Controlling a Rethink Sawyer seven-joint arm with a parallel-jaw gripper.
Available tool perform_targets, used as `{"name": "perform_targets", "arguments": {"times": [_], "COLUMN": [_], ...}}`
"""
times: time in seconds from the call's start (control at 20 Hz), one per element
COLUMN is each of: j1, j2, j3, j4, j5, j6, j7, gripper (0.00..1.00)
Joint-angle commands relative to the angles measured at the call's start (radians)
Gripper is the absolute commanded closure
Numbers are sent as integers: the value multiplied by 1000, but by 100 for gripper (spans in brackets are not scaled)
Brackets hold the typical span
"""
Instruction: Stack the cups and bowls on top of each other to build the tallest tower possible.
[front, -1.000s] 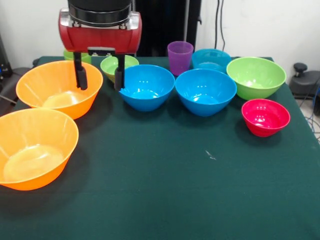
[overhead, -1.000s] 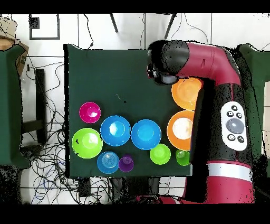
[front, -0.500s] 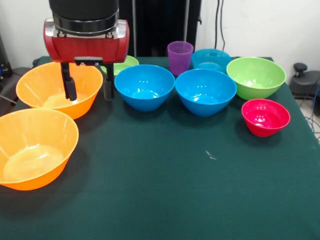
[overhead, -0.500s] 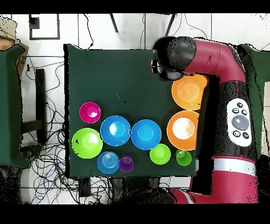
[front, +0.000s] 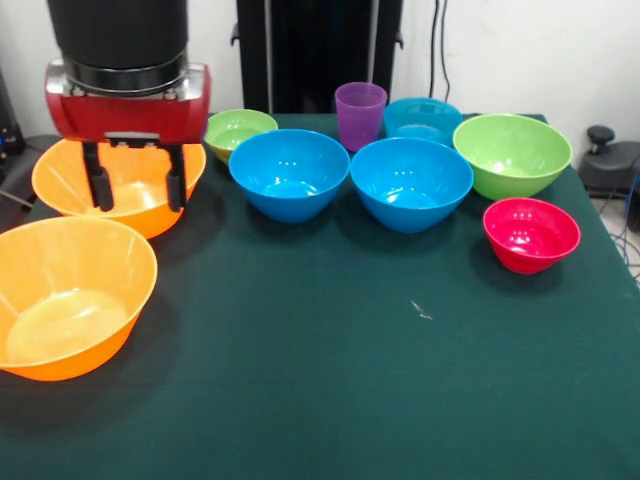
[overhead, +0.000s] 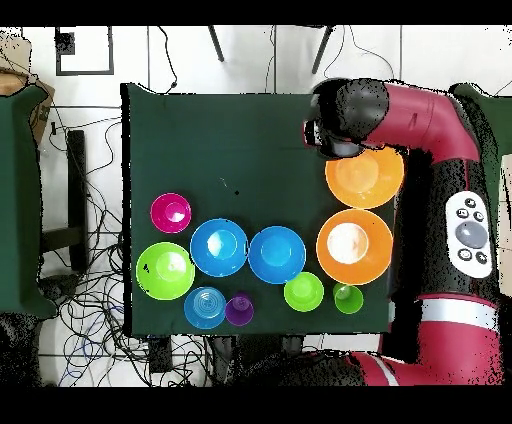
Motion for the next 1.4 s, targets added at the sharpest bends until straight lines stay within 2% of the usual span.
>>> {"name": "perform_targets", "arguments": {"times": [0.05, 0.65, 1.1, 1.4], "j1": [-20, -3, 10, 18], "j2": [15, 4, -1, 11], "j3": [87, 71, 62, 61], "j4": [64, 139, 188, 187], "j5": [-109, -180, -197, -195], "j6": [-55, -166, -205, -205], "j7": [-363, -259, -202, -188], "gripper": [0, 0, 0, 0]}}
